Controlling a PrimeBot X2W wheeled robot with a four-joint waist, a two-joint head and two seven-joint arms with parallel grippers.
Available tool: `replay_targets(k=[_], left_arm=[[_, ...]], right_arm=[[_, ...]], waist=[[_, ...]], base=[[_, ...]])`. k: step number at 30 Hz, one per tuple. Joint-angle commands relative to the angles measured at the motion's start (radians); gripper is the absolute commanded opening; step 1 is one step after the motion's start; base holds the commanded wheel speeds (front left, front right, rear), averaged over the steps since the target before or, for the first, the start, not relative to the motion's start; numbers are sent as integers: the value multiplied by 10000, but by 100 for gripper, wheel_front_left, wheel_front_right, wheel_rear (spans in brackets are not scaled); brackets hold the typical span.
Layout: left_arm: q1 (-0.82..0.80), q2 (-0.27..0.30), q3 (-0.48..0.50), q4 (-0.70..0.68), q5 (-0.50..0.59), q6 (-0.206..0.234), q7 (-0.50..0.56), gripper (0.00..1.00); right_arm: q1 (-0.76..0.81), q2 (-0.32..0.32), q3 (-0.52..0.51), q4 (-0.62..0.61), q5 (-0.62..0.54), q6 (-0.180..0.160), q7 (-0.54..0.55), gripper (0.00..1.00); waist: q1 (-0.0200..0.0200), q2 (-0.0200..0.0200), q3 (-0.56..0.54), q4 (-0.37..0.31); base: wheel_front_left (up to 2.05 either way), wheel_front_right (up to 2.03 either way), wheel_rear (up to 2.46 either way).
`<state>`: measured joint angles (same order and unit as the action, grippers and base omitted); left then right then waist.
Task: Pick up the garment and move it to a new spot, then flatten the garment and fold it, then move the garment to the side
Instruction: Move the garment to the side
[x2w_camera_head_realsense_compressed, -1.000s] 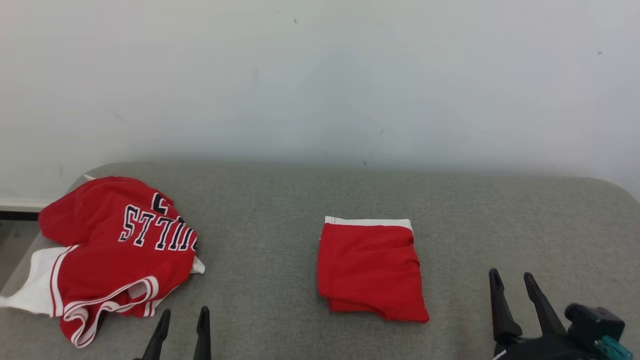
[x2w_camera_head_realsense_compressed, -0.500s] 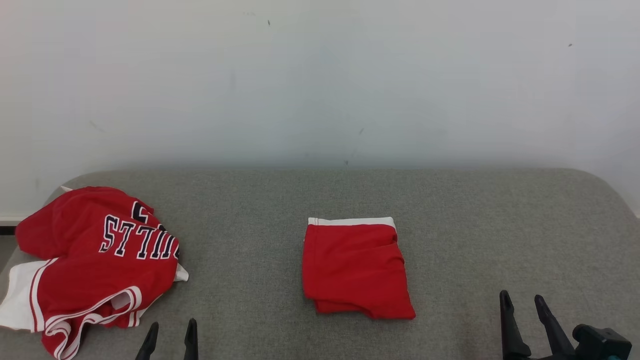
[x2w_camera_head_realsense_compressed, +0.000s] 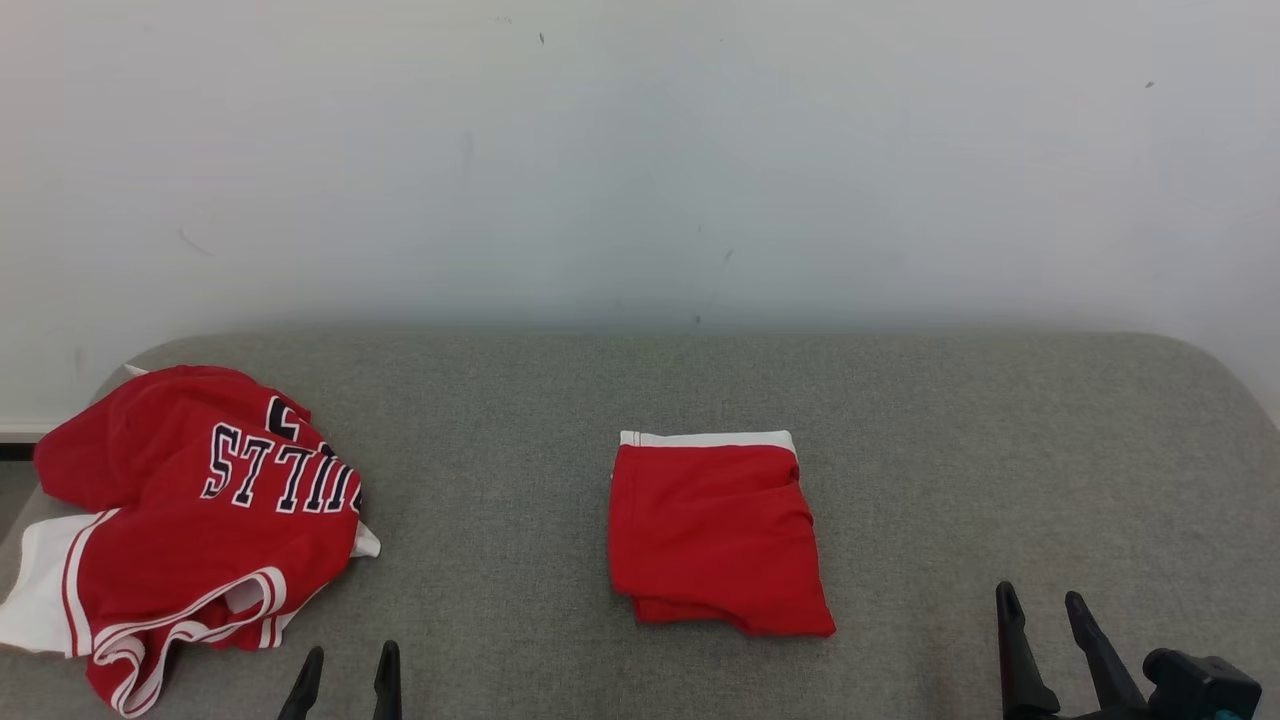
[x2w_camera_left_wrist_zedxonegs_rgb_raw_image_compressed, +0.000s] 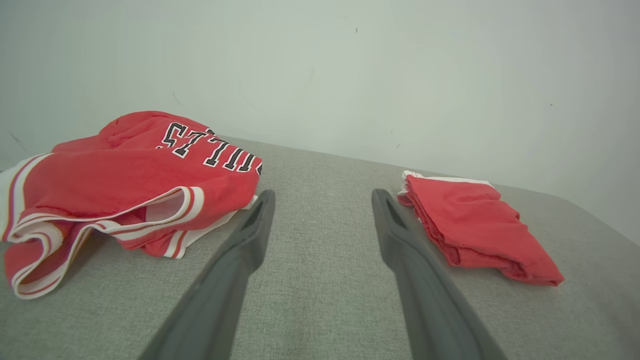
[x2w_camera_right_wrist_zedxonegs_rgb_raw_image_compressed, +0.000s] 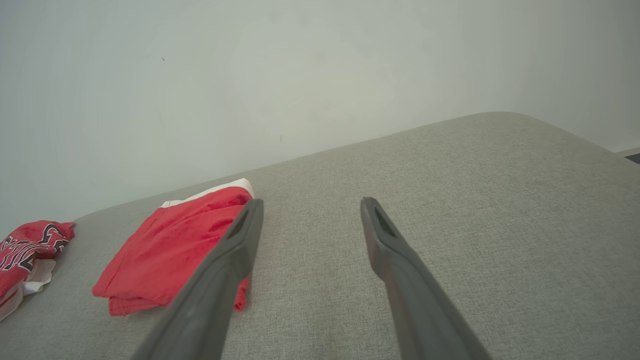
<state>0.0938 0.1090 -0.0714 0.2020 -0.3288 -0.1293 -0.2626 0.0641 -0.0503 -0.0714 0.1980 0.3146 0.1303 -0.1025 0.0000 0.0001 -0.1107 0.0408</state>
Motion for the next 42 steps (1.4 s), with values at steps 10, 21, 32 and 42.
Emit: replay_targets(k=[10, 21, 32, 42], left_arm=[[13, 33, -126, -21, -229, -16, -26, 100], [-150, 14, -513, 55, -471, -14, -26, 100], [-292, -124, -1091, -126, -264, -5, -26, 100], [-508, -204, -1601, -92, -269, -6, -26, 100]], right_arm=[[-125, -2, -2, -125, -246, 5, 572, 100], [-1809, -5, -431, 650, -372, 5, 5892, 100], [-4830, 0, -1871, 2524, -1584, 5, 9228, 100], [-6202, -5, -2908, 5373, -2294, 5, 8348, 100]], waist=[[0, -1, 117, 84], [0, -1, 282, 662], [0, -1, 907, 2138], [0, -1, 1400, 3029]], base=[[0, 0, 0], [0, 0, 0], [0, 0, 0], [0, 0, 0]])
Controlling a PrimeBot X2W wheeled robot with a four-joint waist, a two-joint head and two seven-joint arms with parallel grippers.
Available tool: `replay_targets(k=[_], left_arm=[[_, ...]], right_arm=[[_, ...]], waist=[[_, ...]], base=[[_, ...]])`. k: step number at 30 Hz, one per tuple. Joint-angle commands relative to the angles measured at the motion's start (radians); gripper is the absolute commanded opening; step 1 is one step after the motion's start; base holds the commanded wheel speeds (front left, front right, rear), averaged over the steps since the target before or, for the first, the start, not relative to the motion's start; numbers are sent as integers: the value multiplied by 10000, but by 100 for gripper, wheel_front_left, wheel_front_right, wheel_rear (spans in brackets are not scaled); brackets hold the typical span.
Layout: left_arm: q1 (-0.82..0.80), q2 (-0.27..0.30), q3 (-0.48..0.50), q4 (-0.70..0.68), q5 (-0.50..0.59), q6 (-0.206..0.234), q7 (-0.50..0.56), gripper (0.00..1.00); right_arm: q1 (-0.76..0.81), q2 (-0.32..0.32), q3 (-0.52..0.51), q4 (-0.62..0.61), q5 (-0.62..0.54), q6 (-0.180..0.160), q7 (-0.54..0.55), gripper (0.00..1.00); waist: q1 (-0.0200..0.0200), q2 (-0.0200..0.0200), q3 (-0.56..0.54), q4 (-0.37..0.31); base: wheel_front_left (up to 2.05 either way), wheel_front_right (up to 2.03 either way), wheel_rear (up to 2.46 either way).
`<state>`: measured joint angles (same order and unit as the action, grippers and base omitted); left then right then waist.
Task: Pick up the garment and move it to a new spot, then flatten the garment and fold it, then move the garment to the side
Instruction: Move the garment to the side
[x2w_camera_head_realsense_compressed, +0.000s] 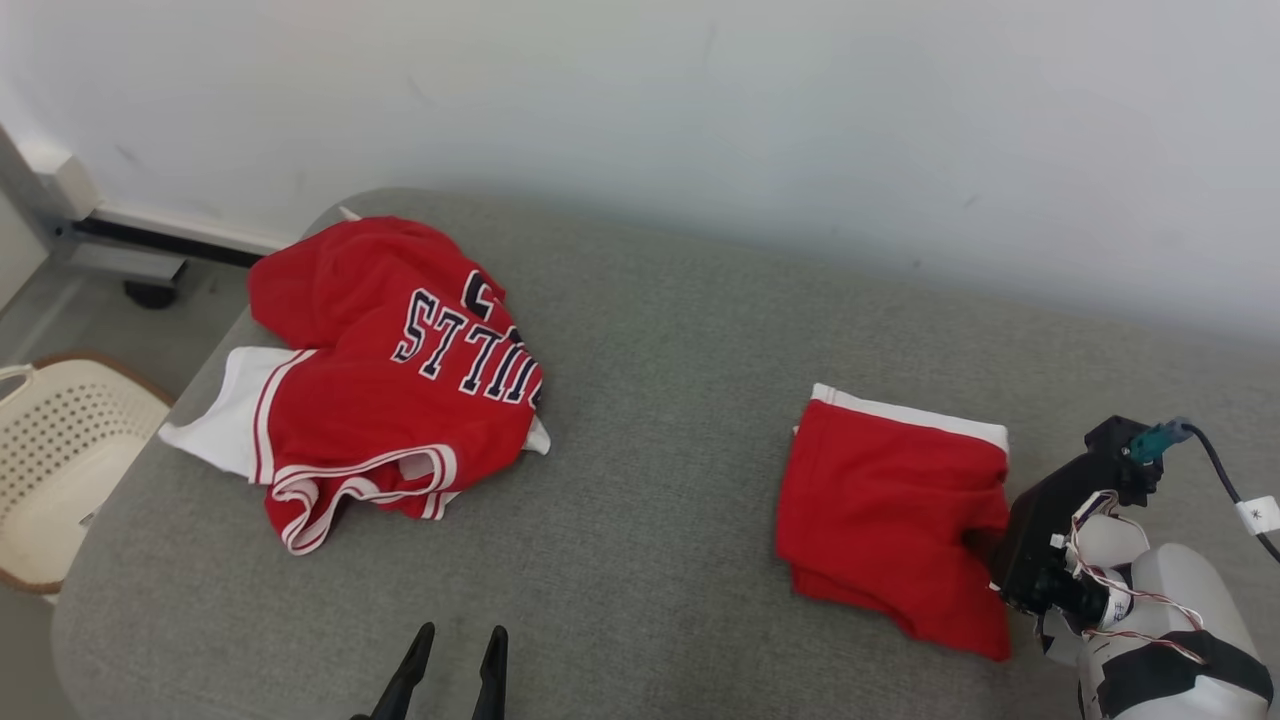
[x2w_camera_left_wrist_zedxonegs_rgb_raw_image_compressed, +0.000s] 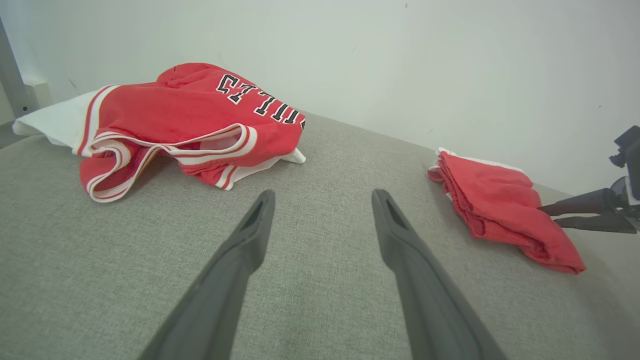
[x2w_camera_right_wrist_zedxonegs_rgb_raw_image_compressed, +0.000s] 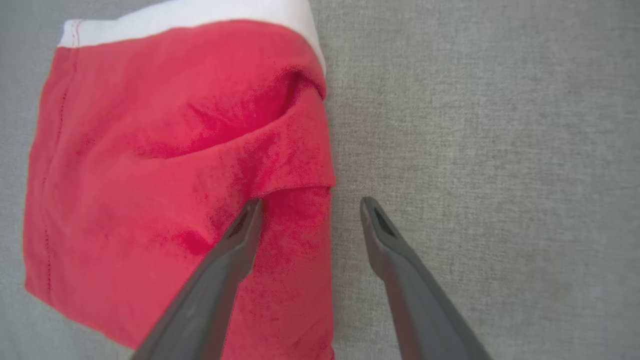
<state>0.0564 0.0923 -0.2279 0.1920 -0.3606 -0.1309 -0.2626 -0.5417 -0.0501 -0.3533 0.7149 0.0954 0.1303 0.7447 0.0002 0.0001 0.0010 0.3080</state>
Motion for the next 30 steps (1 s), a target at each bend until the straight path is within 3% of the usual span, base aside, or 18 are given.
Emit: replay_targets(k=[1, 10, 11, 12, 14, 15, 23, 25, 30], left_arm=[[-152, -37, -96, 14, 46, 10, -26, 100], [-199, -66, -135, -78, 46, 9, -26, 100], [-215, -83, -146, -76, 65, 9, -26, 100], [-219, -96, -148, -69, 71, 9, -26, 100], [-217, -121, -140, -62, 60, 9, -26, 100], [-215, -131, -141, -74, 48, 9, -26, 100], [-198, -185, 44, -211, 71, 12, -27, 100], [-202, -202, 148, -353, 80, 12, -27, 100], [-392, -243, 252, -599, 93, 12, -27, 100]], right_arm=[[-195, -8, -231, 455, -255, 5, -232, 100], [-818, 26, -1086, 2468, -1259, 5, -1145, 100], [-944, 53, -1194, 2826, -1449, 7, -1234, 93], [-1020, 61, -1253, 2980, -1507, 7, -1305, 53], [-1157, 75, -1304, 3220, -1668, 7, -1432, 11], [-1237, 73, -1327, 3273, -1759, 5, -1533, 0], [-1515, -52, -1427, 3116, -2452, -12, -1996, 0], [-1441, -71, -1409, 2491, -2937, -10, -1885, 0], [-1335, -530, -1055, 1629, -3265, -9, -1460, 0]], waist=[[-2, -1, 321, 423], [-2, -1, 571, 756], [-2, -1, 580, 781], [-2, -1, 581, 783], [-2, -1, 575, 733], [-2, -1, 576, 686], [-2, -1, 542, -3], [-2, -1, 649, -616], [-2, -1, 1020, -1362]], base=[[0, 0, 0], [0, 0, 0], [0, 0, 0], [0, 0, 0], [0, 0, 0], [0, 0, 0], [0, 0, 0], [0, 0, 0], [0, 0, 0]])
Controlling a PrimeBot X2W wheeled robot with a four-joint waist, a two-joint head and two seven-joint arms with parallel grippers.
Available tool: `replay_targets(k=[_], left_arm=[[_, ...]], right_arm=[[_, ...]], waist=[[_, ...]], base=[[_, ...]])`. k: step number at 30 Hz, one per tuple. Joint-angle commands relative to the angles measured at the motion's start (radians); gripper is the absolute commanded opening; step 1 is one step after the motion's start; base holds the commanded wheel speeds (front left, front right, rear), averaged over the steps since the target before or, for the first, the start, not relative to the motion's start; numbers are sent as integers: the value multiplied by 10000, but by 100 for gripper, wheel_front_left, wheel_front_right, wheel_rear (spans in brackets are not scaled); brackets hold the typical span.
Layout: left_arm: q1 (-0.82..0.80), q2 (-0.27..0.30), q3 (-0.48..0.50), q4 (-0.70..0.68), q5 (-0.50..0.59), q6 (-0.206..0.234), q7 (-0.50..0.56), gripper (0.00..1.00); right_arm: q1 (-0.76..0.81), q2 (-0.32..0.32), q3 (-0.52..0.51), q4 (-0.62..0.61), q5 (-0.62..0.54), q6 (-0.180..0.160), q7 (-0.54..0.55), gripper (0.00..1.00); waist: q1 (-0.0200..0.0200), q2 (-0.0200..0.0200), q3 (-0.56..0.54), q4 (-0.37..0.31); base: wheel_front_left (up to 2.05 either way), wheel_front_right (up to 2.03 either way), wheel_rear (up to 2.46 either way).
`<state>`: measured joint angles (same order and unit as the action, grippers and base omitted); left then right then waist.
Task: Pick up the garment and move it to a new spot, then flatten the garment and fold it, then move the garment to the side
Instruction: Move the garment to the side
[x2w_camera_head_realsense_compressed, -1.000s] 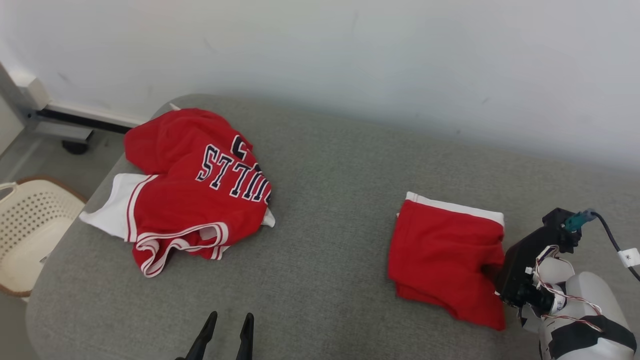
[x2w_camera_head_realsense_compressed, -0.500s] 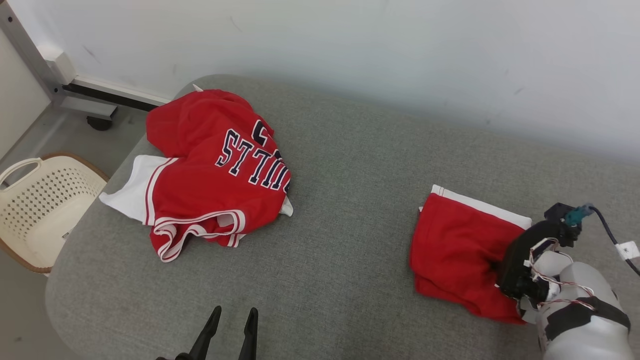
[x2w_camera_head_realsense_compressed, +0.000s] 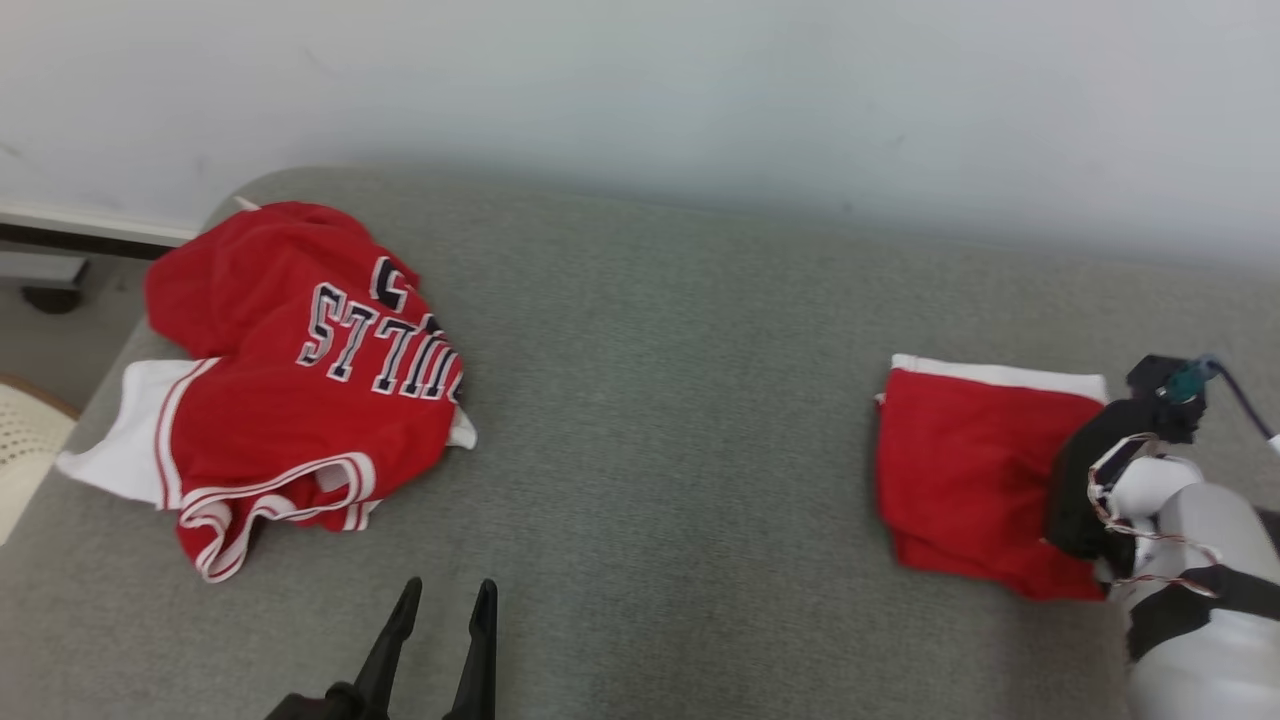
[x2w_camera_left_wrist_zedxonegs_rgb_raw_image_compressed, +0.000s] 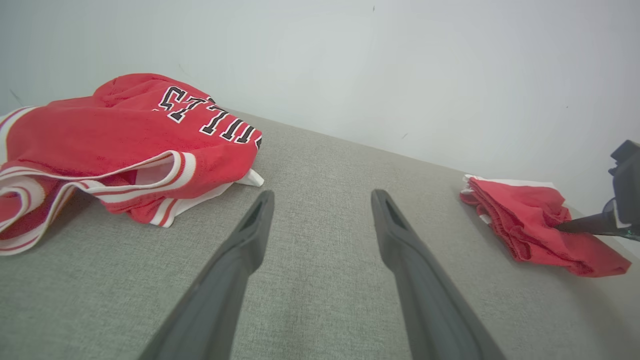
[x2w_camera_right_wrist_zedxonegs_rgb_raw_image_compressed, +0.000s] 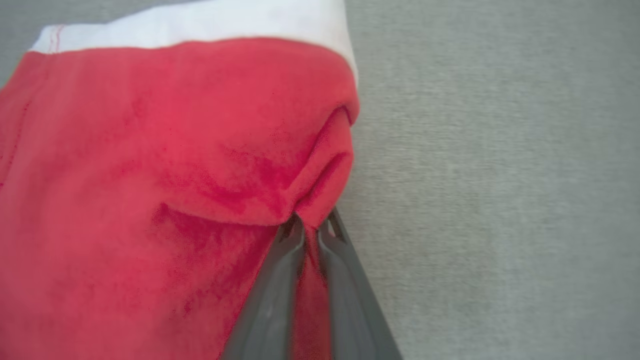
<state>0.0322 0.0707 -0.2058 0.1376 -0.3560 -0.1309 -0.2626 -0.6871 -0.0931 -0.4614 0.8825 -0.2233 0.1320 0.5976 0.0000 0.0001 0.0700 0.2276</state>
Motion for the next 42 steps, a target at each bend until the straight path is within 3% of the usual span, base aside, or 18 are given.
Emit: replay_targets(k=[1, 6, 11, 18, 24, 26, 35, 36, 37, 38, 39, 42], left_arm=[[-203, -41, 21, -118, 27, 12, -27, 100], [-519, -91, 38, -614, -168, 11, -27, 100], [-816, -109, 102, -1245, -390, 11, -28, 100], [-1364, -2, 89, -2115, -154, 10, -27, 100], [-1598, 44, 22, -2485, -55, 10, -27, 100], [-1588, 69, -19, -2525, -59, 10, -27, 100], [-1537, 104, -74, -2508, -59, 10, -27, 100], [-1572, 100, -73, -2518, -79, 10, -27, 100], [-1586, 99, -49, -2509, -98, 10, -27, 100], [-1575, 98, -27, -2497, -114, 10, -27, 100], [-1564, 96, -19, -2478, -131, 10, -27, 100], [-1534, 106, 56, -2435, -164, 10, -27, 100]], right_arm=[[139, -269, 144, -200, -83, -26, 103, 0], [291, -1275, 803, -884, 133, -26, 704, 0], [493, -2684, 1659, -1670, 499, -26, 1003, 0], [817, -4967, 3360, -2455, 1237, -26, 693, 0], [866, -6696, 3997, -2836, 1483, -26, -65, 0], [861, -7061, 3981, -2850, 1538, -26, -248, 0], [1263, -7564, 3925, -2821, 1512, -26, -845, 0], [1304, -7601, 4016, -2880, 1520, -26, -958, 25], [1336, -7552, 4101, -2906, 1602, -26, -1046, 64], [1325, -7537, 4088, -2901, 1618, -26, -1027, 93], [1311, -7520, 4110, -2945, 1628, -26, -1032, 100], [1207, -7328, 4103, -3185, 1704, -26, -1226, 100]], waist=[[0, -1, 429, -671], [0, -1, 1074, -1045], [0, -1, 1854, -1141], [0, -1, 3028, -994], [0, -1, 3543, -942], [0, -1, 3636, -940], [0, -1, 3783, -1015], [0, -1, 3784, -1032], [0, -1, 3741, -1061], [0, -1, 3695, -1085], [0, -1, 3625, -1112], [0, -1, 3286, -1176]], base=[[0, 0, 0], [0, 0, 0], [0, 0, 0], [0, 0, 0], [0, 0, 0], [0, 0, 0], [0, 0, 0], [0, 0, 0], [0, 0, 0], [0, 0, 0], [0, 0, 0], [0, 0, 0]])
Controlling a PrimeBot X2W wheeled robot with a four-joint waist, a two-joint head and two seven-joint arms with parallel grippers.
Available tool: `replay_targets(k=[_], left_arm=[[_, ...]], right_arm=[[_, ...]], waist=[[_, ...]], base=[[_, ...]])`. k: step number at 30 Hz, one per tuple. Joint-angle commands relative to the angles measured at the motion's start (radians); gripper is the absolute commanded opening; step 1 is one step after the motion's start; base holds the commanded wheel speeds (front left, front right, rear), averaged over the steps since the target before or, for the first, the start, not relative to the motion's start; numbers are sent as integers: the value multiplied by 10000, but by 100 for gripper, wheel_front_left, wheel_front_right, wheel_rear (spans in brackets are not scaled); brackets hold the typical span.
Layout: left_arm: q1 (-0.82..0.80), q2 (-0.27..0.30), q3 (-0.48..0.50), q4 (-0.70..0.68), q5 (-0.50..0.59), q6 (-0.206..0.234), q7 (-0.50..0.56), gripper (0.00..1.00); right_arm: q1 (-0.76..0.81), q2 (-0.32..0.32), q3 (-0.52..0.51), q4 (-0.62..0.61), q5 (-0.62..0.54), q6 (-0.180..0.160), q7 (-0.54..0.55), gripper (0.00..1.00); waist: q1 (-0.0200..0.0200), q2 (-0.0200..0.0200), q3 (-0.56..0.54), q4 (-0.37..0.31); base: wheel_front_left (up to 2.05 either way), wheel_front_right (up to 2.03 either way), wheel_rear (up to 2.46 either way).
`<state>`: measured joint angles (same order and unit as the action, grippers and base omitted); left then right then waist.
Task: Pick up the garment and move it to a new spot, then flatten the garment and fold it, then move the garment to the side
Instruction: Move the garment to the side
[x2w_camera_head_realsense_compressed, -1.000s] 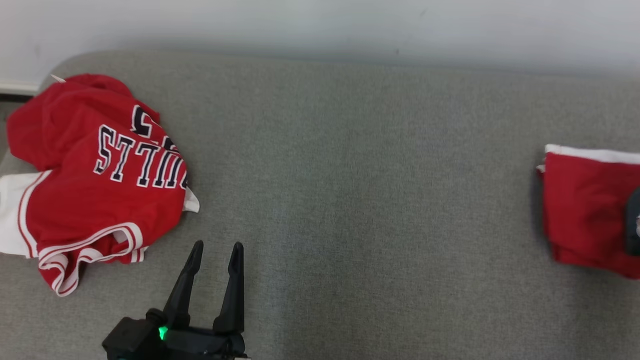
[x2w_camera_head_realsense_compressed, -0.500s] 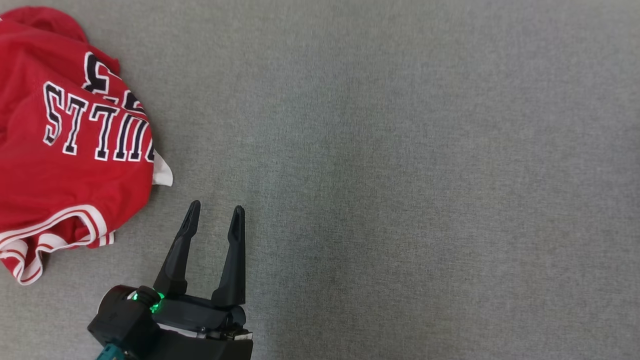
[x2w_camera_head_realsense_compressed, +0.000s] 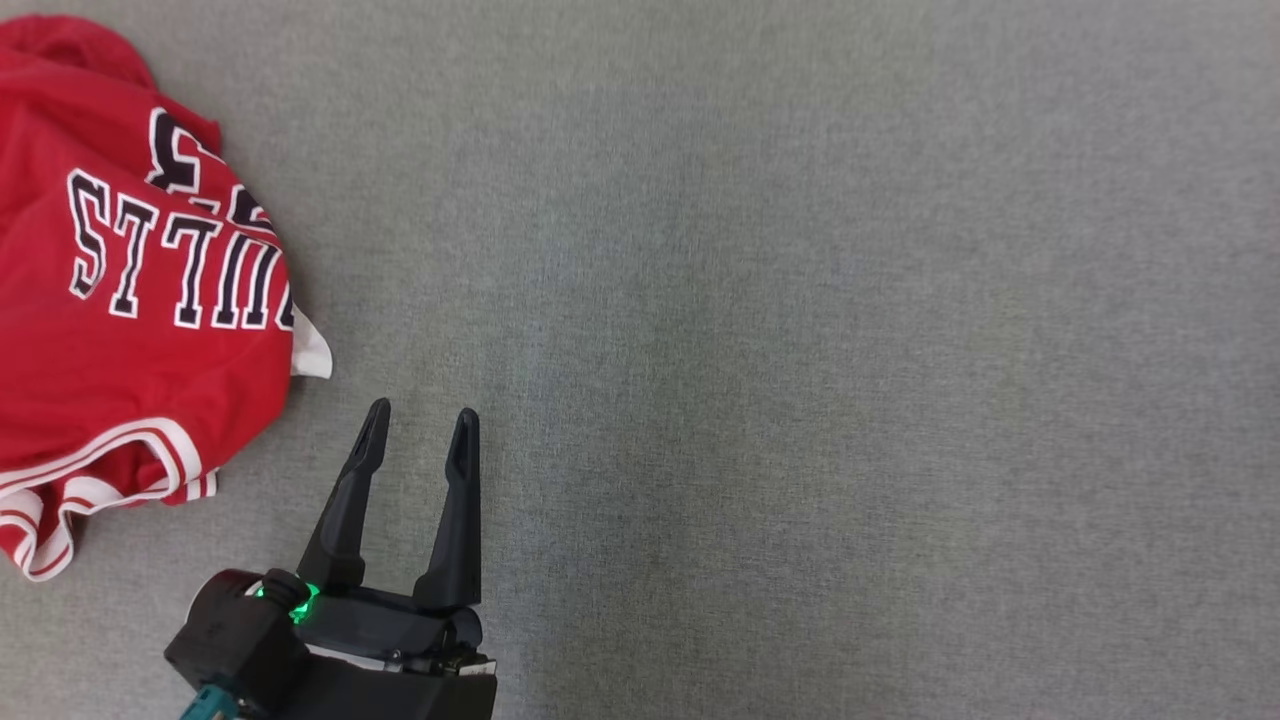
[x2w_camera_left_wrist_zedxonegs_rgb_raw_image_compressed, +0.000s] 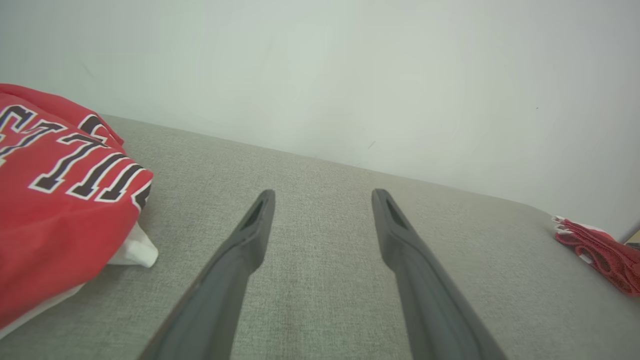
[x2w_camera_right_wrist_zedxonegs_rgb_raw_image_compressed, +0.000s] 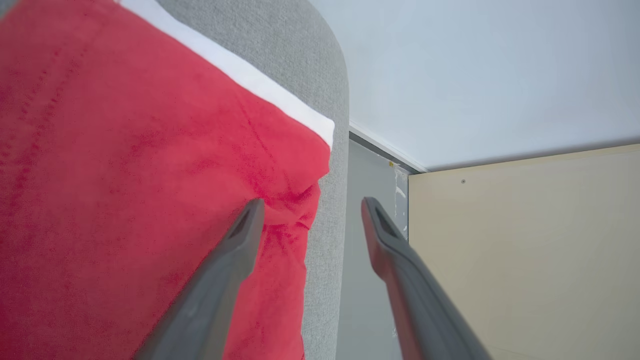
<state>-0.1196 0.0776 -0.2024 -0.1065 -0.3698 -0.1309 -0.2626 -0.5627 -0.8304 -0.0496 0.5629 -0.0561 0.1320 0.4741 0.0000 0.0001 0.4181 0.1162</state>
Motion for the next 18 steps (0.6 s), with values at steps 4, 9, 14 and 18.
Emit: replay_targets(k=[4, 9, 14, 18], left_arm=[[186, -4, 154, 174, -108, 10, -27, 100], [482, -31, 260, 719, 102, 17, -27, 100], [807, -69, 396, 1340, 192, 49, -27, 100], [1110, -63, 486, 1742, 344, 36, -27, 100]], right_arm=[[-26, 572, -7, -554, 268, -26, -561, 100], [861, 1872, -197, -1552, 420, -26, -1821, 100], [1848, 3209, -606, -2732, 1122, -26, -2889, 100], [2810, 4296, -757, -3694, 1547, -26, -3452, 100]], waist=[[0, -1, -906, -126], [0, -1, -1971, -214], [0, -1, -3089, -257], [0, -1, -3952, -274]], base=[[0, 0, 0], [0, 0, 0], [0, 0, 0], [0, 0, 0]])
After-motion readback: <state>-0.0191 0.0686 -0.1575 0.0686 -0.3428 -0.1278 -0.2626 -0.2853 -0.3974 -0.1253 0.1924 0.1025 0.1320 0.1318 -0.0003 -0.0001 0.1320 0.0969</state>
